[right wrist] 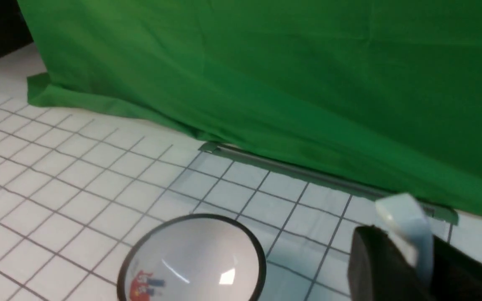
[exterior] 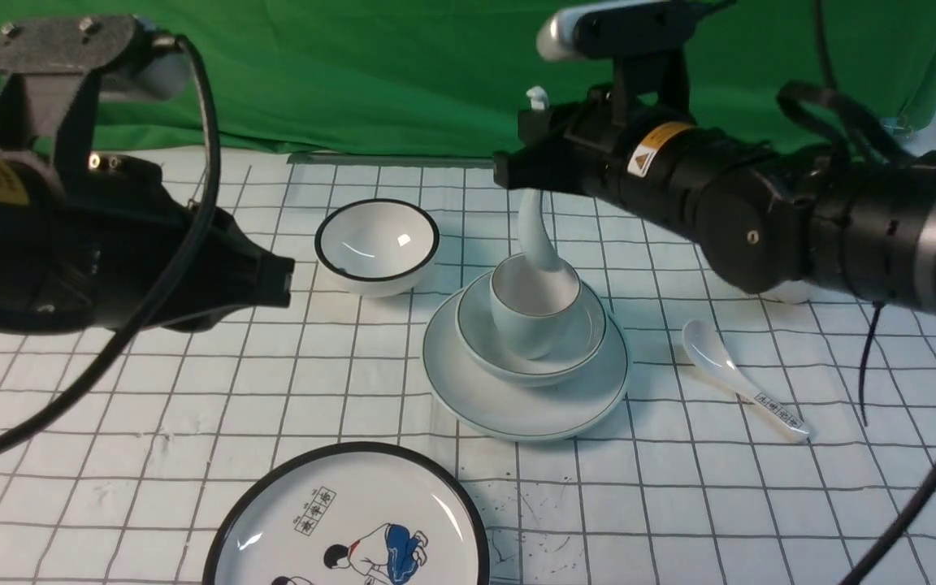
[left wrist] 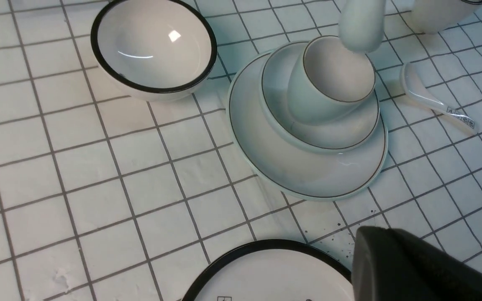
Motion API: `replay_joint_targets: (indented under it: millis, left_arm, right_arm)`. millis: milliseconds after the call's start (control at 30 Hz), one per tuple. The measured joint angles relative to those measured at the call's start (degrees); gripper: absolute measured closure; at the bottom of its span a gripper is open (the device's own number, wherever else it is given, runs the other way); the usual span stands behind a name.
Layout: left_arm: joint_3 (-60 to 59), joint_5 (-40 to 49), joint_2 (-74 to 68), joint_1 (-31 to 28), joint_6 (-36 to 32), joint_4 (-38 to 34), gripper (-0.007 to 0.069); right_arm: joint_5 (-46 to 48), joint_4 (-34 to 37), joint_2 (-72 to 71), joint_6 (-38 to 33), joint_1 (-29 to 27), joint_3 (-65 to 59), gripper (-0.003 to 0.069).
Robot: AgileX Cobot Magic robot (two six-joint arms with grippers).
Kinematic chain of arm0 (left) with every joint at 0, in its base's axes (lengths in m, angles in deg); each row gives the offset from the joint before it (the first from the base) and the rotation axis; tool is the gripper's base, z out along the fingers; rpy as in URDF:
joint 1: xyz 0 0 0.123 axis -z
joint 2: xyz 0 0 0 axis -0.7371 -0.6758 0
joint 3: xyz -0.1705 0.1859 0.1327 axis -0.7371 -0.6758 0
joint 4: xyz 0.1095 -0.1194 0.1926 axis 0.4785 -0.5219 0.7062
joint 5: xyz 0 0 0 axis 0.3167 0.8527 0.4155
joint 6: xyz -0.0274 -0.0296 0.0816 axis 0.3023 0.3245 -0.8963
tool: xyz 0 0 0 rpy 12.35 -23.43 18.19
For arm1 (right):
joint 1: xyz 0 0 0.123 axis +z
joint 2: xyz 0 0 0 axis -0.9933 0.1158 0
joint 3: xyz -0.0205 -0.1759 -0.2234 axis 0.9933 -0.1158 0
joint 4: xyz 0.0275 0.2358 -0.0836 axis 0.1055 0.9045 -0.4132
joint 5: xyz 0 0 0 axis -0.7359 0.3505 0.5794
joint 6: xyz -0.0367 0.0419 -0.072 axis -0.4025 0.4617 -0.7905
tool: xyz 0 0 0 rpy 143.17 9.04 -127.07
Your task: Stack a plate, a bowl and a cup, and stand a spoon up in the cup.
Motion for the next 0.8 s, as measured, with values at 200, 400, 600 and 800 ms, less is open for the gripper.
replay_joint_targets:
  millis: [200,400,600,800]
  left_arm:
    - [0.00,0.00,0.00,0.00,-0.07,0.00,0.0623]
    - [0.00,0.00,0.00,0.00,-0.14,0.06,0.0623]
    - [0.00,0.14,0.00,0.00,-0.14,1.01,0.0623]
    - [0.00,1.28,0.29,0.00,-0.84,1.74,0.0623]
  right_arm:
    - [-0.42,0.00,3.06,-1.35,0.00,-0.07,0.0536]
    - [6.90,0.11,2.32,-1.47,0.00,-0.07,0.0300]
    - [24.86,-0.51,-9.95,-5.64,-0.07,-0.08,0.0416]
    - [41.10,-4.63,-33.91,-5.47,-3.03,-0.32,0.0624]
